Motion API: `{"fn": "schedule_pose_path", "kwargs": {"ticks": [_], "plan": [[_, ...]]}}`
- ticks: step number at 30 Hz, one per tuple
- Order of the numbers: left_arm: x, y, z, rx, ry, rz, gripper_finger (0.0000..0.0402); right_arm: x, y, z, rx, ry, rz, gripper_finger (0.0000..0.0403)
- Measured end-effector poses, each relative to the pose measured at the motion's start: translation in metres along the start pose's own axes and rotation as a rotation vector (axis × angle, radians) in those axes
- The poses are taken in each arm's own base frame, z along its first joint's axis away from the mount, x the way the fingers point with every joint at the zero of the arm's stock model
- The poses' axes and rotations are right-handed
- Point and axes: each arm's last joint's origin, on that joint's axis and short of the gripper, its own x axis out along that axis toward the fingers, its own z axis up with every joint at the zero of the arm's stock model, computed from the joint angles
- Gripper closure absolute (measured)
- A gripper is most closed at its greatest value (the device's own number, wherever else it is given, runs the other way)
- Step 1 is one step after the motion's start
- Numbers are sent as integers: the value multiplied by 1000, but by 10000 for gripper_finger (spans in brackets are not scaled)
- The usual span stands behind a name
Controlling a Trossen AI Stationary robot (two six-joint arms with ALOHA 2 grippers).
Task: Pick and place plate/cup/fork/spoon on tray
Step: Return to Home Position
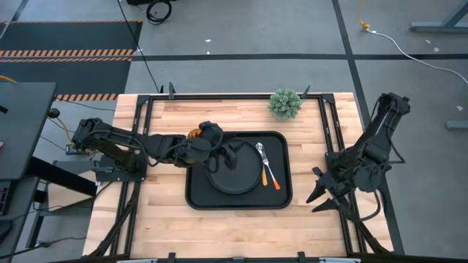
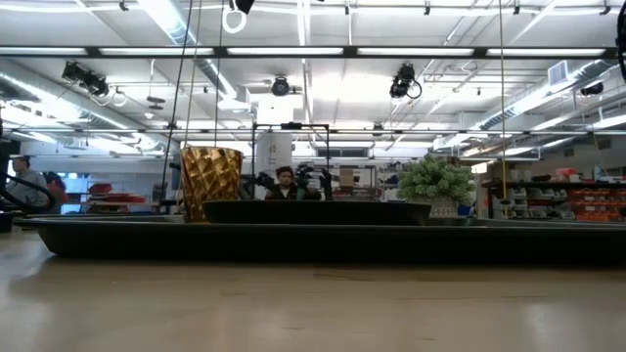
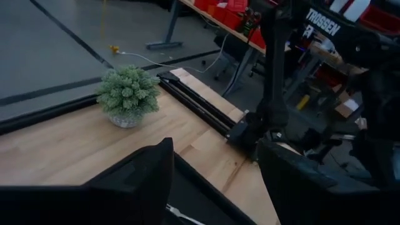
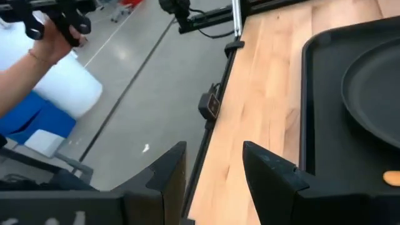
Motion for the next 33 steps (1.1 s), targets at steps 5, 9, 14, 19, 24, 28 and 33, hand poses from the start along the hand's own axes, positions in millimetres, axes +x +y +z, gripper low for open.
{"fn": "schedule_pose_path", "kwargs": {"ticks": [5, 9, 14, 19, 24, 28, 33], "plan": [[0, -2, 2, -74, -17, -16, 168, -12, -3, 4, 9, -34, 25, 241], [-1, -3, 1, -99, -15, -23, 168, -19, -6, 8, -1, -66, 29, 241], [-4, -3, -6, 5, 57, -27, 168, -22, -7, 9, -21, -77, 32, 241], [-11, -5, -12, 4, 8, 55, 168, -21, -7, 8, -2, -68, 33, 241], [-33, -15, -14, -18, -61, 87, 168, -30, -10, 11, -28, -101, 39, 241], [-64, -22, -16, -24, -96, 92, 168, -51, -18, 13, -24, -162, 31, 241], [-100, -30, -27, -34, -116, 84, 168, -84, -35, 5, 24, -201, 4, 241]]}}
